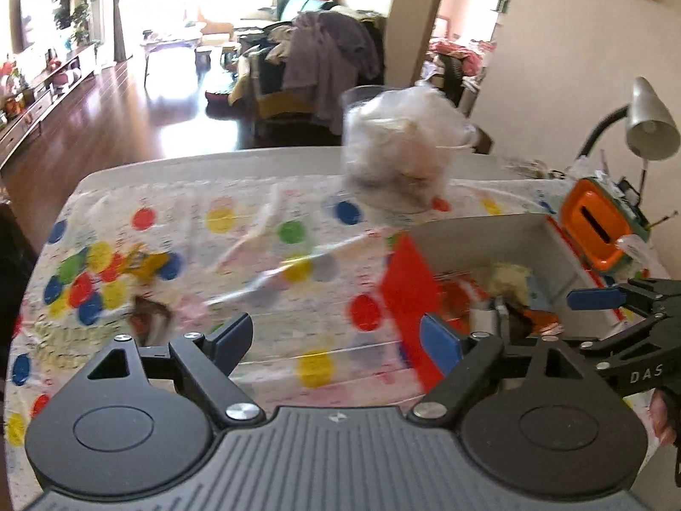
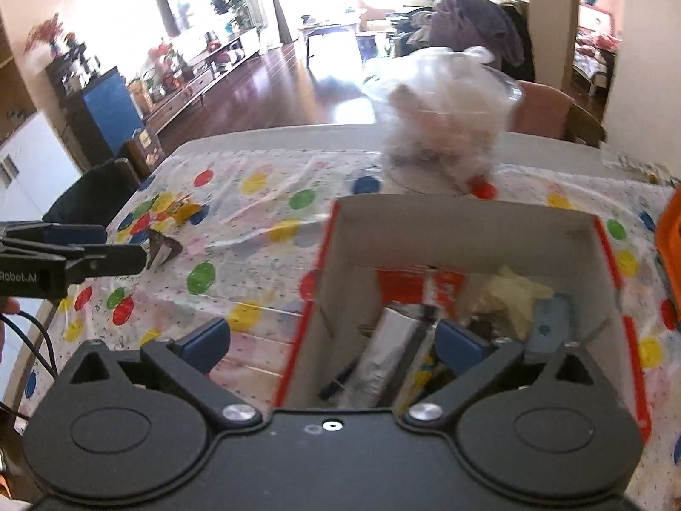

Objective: Organize snacks
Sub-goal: 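Withdraw both tools from the box toward the remaining snacks, then grasp the brown chocolate wrapper with the left tool while the right tool grasps the yellow packet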

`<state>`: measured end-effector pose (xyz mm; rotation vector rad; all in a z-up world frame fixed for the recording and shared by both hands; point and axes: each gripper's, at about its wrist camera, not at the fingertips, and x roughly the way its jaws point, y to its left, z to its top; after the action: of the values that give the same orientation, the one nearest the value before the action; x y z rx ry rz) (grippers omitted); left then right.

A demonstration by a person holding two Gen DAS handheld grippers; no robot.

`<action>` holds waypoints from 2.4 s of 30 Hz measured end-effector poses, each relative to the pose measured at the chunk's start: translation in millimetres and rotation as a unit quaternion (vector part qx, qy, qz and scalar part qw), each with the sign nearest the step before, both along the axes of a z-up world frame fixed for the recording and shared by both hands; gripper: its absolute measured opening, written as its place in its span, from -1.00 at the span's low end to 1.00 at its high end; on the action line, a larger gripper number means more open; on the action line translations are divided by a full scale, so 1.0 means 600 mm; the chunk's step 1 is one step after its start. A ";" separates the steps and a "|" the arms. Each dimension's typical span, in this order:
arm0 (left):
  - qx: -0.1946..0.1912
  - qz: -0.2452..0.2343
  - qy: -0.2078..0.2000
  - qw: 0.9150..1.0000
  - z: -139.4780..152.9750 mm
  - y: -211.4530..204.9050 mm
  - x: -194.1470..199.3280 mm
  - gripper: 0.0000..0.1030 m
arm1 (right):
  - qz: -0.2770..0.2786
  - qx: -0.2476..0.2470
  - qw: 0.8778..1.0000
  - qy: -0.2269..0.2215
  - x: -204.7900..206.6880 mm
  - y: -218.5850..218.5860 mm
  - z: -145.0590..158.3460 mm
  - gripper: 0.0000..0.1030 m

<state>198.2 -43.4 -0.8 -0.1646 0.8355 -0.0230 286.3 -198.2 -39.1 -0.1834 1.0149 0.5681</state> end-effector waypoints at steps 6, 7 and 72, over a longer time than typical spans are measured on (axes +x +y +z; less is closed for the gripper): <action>0.006 0.025 0.015 1.000 -0.031 0.104 -0.004 0.67 | 0.014 -0.008 1.000 0.012 0.011 0.098 -0.023 1.00; 0.007 0.028 0.017 0.999 -0.036 0.119 -0.004 0.67 | 0.016 -0.010 1.000 0.014 0.013 0.113 -0.026 1.00; -0.037 0.072 0.073 0.994 -0.252 0.298 0.120 -0.31 | 0.270 -0.111 0.955 0.043 0.180 0.630 -0.291 -0.34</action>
<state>270.2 135.5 -151.7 -0.2982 0.9670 0.0940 394.6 179.9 -213.7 -0.6550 1.1171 0.9636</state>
